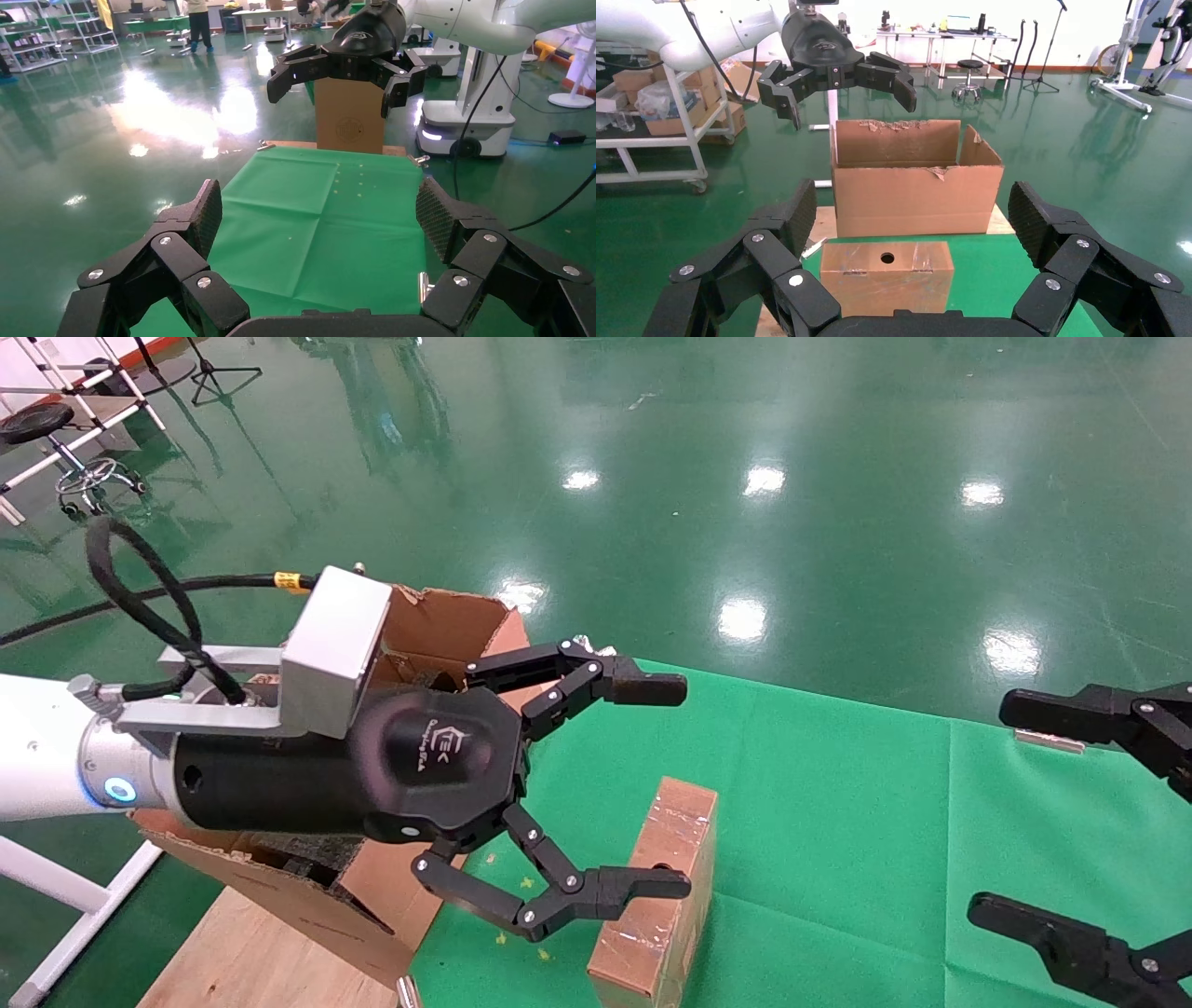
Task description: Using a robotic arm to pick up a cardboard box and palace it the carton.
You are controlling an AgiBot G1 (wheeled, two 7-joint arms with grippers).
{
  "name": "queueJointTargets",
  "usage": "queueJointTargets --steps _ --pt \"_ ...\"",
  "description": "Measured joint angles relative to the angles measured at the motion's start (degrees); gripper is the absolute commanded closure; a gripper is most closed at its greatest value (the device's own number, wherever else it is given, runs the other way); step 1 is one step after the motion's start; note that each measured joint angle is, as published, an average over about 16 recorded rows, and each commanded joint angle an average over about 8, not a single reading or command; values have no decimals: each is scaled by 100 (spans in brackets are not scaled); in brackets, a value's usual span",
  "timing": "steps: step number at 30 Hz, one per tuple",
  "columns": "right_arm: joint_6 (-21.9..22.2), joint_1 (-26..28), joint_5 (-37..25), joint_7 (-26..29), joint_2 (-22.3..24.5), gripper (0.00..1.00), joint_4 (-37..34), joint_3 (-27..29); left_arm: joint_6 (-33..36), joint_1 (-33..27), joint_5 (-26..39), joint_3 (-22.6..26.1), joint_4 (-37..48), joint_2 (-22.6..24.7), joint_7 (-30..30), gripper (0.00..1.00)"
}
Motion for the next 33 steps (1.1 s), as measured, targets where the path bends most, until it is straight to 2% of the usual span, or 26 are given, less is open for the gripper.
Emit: queueJointTargets --steps 14,15,16,22,23,24,33 --pt "0 0 0 0 0 0 0 0 0 0 3 0 -1 -2 1 0" --pt "0 0 0 0 0 5 0 0 -3 -1 12 1 -2 -4 4 0" --pt "0 0 0 0 0 14 0 0 -8 -4 30 5 -3 -9 6 0" --pt "0 0 0 0 0 89 0 0 -101 -92 318 86 -37 -59 -49 0" --pt "0 0 0 0 0 97 0 0 -127 -118 384 107 -43 -66 -77 0" --pt "0 0 0 0 0 100 0 0 -153 -146 448 129 -48 -71 -108 0" --pt "1 0 0 0 0 100 -1 0 -377 -395 938 320 -90 -82 -429 0"
